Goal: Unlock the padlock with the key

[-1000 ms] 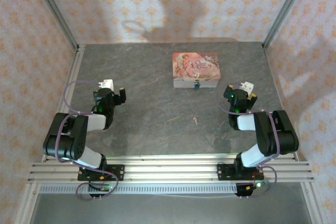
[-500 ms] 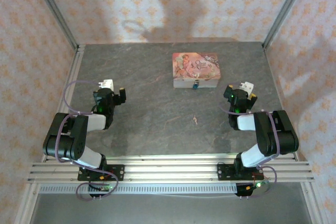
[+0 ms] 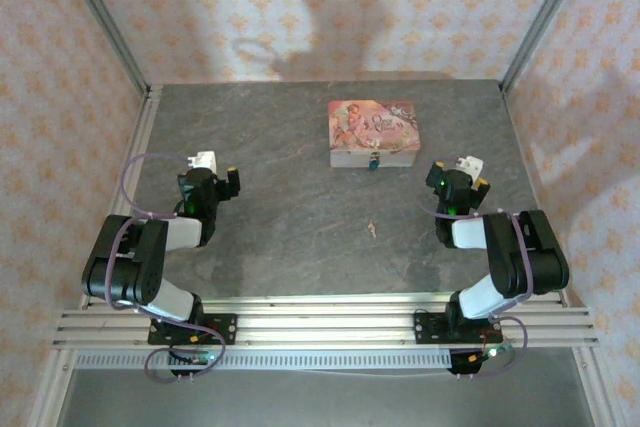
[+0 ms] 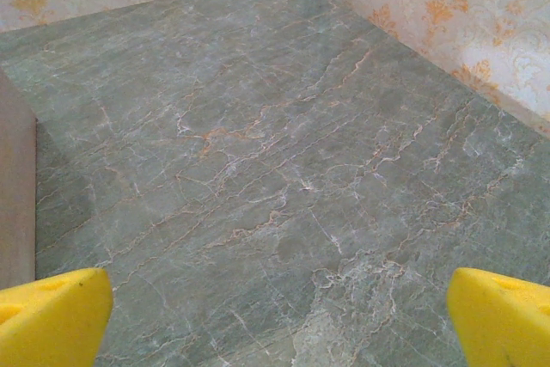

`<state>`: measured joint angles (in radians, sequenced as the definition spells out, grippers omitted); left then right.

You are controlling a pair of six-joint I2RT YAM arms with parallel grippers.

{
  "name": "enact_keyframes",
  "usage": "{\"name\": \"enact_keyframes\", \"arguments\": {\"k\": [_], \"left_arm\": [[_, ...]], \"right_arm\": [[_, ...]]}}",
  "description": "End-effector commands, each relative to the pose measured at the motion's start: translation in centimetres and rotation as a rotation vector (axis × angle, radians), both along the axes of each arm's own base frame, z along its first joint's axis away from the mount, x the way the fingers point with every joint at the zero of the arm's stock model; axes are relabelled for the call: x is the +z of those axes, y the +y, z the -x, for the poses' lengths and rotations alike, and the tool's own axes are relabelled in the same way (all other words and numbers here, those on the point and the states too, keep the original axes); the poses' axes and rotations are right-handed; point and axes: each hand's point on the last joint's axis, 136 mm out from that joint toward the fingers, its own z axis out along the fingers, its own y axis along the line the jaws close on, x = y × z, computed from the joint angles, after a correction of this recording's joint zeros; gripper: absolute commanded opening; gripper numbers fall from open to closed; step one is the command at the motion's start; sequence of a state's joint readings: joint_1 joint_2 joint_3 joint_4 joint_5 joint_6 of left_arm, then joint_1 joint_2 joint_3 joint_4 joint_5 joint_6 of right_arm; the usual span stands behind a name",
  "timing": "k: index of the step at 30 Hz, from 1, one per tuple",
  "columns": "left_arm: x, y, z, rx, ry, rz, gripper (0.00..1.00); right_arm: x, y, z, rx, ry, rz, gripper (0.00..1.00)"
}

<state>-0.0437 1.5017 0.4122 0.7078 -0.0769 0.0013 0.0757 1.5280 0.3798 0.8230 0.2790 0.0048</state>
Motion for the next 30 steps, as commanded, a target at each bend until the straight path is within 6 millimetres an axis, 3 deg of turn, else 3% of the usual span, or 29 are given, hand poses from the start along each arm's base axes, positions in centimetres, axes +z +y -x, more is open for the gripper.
{"name": "enact_keyframes", "arguments": {"k": [1,4,6,12,14,16,17,21,23,28,30], "left_arm": [[1.5,-0.1,-0.8,-0.012,-0.048,-0.008,1.00],[2.3,-1.3,-1.2,-0.085,-0.009,-0.004,1.00],[3.3,-0.9,-1.5,-0.059,0.080,0.006,1.00],[4.5,-1.4,-1.3,-0.039,0.186,0.071,1.00],[4.6,-2.9,-1.0,-0.090,0.232,0.113,0.89],[4.5,-5.4,-0.5,-0.178,0.320,0.158,0.75],[4.4,-6.2,-0.1,-0.194,0.363,0.167,0.73],[3.8,-10.6,1.7,-0.251,0.481,0.208,0.71],[3.3,-12.8,2.5,-0.277,0.508,0.251,0.71],[2.4,-17.6,3.9,-0.329,0.551,0.291,0.71],[2.1,-19.1,4.3,-0.347,0.583,0.296,0.72]], "right_arm": [[0.8,-0.1,-0.4,0.002,-0.024,0.001,0.99],[1.3,0.0,-0.4,0.007,-0.017,-0.001,0.99],[1.8,0.6,-0.6,0.049,-0.023,0.004,0.99],[6.0,-0.6,0.3,-0.064,0.106,-0.054,0.99],[6.9,0.0,0.7,-0.060,0.150,-0.116,0.94],[7.4,1.2,1.1,-0.032,0.201,-0.205,0.81],[7.5,1.7,1.3,-0.015,0.219,-0.238,0.76],[6.5,6.6,3.1,0.103,0.366,-0.371,0.64],[5.5,10.0,4.3,0.196,0.472,-0.400,0.60],[2.6,18.2,7.6,0.432,0.759,-0.433,0.55],[1.5,20.6,8.7,0.508,0.865,-0.421,0.53]]}}
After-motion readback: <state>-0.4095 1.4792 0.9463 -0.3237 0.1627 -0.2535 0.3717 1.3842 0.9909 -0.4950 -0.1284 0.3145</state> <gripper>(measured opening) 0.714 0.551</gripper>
